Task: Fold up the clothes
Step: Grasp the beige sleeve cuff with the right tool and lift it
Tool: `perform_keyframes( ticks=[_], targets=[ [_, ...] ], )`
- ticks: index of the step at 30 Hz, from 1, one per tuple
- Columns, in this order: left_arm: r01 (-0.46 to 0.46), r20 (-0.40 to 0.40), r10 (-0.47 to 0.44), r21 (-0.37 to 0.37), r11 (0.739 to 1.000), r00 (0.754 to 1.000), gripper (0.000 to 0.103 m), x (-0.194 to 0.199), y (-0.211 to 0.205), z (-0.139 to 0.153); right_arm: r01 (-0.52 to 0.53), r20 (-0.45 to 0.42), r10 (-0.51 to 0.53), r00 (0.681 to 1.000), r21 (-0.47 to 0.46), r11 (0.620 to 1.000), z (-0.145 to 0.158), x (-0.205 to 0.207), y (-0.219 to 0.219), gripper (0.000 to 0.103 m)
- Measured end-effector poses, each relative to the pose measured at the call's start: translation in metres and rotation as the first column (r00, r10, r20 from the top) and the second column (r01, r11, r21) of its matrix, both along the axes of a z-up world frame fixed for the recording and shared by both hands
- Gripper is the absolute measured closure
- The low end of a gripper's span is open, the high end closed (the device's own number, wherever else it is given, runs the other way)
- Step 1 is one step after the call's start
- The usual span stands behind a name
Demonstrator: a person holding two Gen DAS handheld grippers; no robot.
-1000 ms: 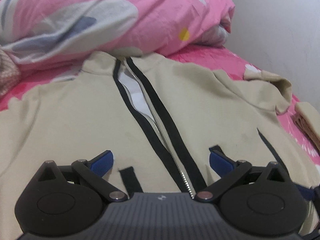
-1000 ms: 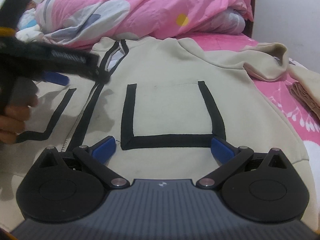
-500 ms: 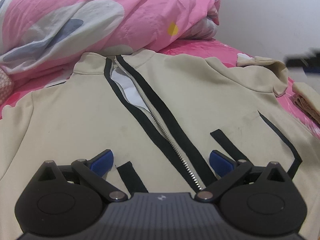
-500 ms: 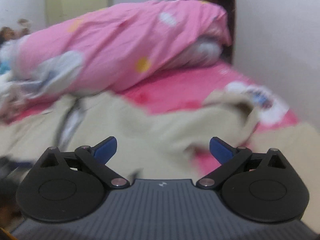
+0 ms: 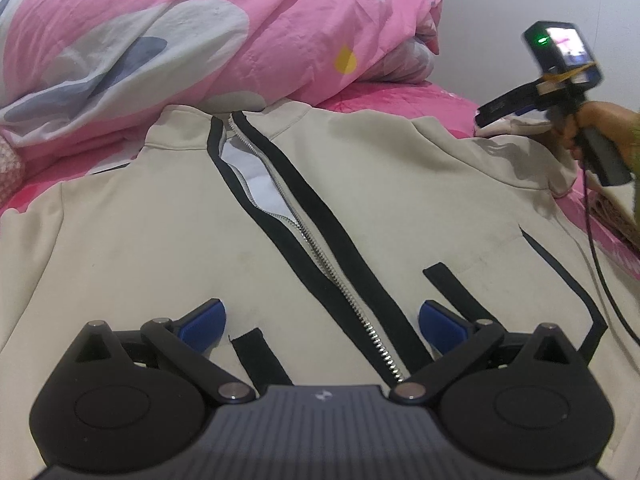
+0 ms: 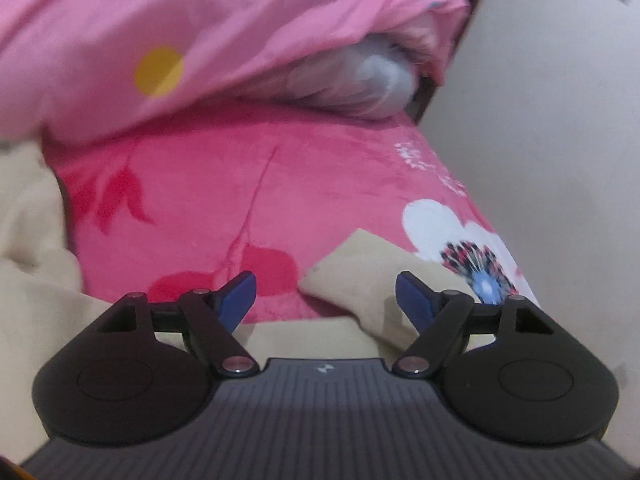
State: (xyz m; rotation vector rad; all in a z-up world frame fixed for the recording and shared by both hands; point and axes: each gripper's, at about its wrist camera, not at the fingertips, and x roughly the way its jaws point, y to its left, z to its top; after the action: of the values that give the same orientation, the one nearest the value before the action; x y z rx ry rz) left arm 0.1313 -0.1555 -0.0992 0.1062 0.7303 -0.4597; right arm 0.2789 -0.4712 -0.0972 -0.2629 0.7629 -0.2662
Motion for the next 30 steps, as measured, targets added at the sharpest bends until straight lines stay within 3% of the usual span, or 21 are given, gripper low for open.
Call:
perform_keyframes(
  ticks=[5,9,14,16,19,25,30],
  targets=[
    [0.001,-0.001,-0.001,-0.002,1.000,1.000,0.000,0.000,0.000,0.000,-0.092,-0.059,0.089,0.994,-0.049,0.995,-0.011,0.021,0.002,0.023],
    [0.001,0.000,-0.001,-0.005,1.000,1.000,0.000,0.001,0.001,0.000,-0.014,-0.145,-0.001,0.989,-0.108,0.994,-0.026,0.034,-0.011,0.026],
    [0.001,-0.002,-0.001,-0.008,1.000,1.000,0.000,0.001,0.001,0.000,0.050,-0.129,-0.064,0.990,-0.114,0.992,-0.033,0.032,-0.021,0.051],
    [0.001,-0.002,-0.001,-0.009,1.000,1.000,0.000,0.001,0.001,0.000,0.063,-0.114,-0.077,0.991,-0.124,0.990,-0.032,0.031,-0.020,0.067],
    [0.001,-0.004,-0.001,-0.010,1.000,1.000,0.000,0.001,0.002,0.000,0.116,-0.065,-0.124,0.990,-0.114,0.987,-0.024,0.027,-0.027,0.084],
    [0.001,-0.007,-0.001,-0.012,1.000,1.000,0.000,0.001,0.002,0.000,0.230,0.116,-0.230,0.966,0.009,0.973,0.023,-0.008,-0.053,0.088],
    [-0.001,-0.008,0.001,-0.013,1.000,1.000,0.000,0.001,0.002,0.000,0.199,0.283,-0.252,0.925,0.204,0.959,0.081,-0.061,-0.066,0.088]
  ],
)
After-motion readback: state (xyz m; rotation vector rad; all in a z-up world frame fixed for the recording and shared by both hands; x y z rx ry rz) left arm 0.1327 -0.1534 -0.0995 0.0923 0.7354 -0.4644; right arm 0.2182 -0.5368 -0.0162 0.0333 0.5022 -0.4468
